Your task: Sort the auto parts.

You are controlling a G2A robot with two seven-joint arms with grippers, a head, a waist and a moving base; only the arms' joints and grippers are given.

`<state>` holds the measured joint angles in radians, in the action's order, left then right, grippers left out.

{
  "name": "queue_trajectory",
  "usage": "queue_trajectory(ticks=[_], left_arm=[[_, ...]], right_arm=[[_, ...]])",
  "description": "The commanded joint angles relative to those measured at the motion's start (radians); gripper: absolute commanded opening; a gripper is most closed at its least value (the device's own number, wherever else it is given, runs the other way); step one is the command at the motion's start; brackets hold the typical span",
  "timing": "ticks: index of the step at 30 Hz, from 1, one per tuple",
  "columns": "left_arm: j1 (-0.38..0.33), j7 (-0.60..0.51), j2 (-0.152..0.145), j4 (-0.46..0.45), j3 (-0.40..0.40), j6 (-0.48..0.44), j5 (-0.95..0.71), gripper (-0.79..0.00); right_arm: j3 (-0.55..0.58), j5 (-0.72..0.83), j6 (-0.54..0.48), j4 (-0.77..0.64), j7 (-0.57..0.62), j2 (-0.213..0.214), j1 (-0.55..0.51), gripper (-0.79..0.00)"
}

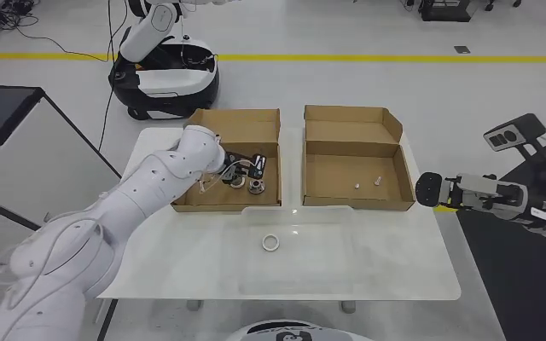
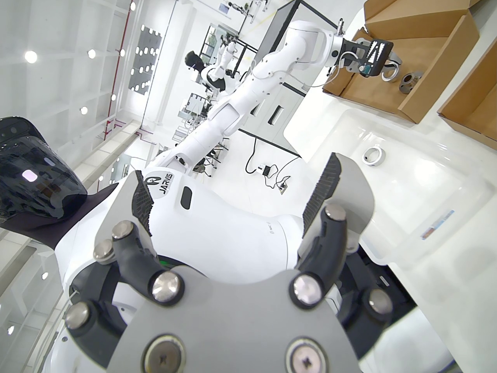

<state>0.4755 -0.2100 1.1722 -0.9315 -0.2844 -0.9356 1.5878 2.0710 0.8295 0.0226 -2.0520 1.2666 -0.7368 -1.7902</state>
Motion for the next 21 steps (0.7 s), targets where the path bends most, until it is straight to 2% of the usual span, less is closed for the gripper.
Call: queue_trajectory(ticks=[1, 12, 14, 15, 18, 20, 21], left_arm=[[0.0, 0.004, 0.006, 0.011, -0.001, 0.0, 0.008, -0.785], [0.005, 0.015, 0.031, 0.057, -0.009, -0.005, 0.041, -0.785], [0.006, 0.016, 0.035, 0.063, -0.011, -0.008, 0.045, -0.622], [0.007, 0.016, 0.036, 0.066, -0.013, -0.008, 0.047, -0.566], [0.009, 0.016, 0.04, 0.074, -0.019, -0.008, 0.049, -0.502], [0.011, 0.011, 0.042, 0.077, -0.025, -0.002, 0.05, -0.394], [0.01, 0.01, 0.043, 0.075, -0.028, -0.004, 0.051, -0.311]], right_arm=[[0.0, 0.0, 0.0, 0.0, 0.0, 0.0, 0.0, 0.0], [0.0, 0.0, 0.0, 0.0, 0.0, 0.0, 0.0, 0.0], [0.0, 0.0, 0.0, 0.0, 0.0, 0.0, 0.0, 0.0], [0.0, 0.0, 0.0, 0.0, 0.0, 0.0, 0.0, 0.0], [0.0, 0.0, 0.0, 0.0, 0.0, 0.0, 0.0, 0.0], [0.0, 0.0, 0.0, 0.0, 0.0, 0.0, 0.0, 0.0], [0.0, 0.0, 0.0, 0.0, 0.0, 0.0, 0.0, 0.0]])
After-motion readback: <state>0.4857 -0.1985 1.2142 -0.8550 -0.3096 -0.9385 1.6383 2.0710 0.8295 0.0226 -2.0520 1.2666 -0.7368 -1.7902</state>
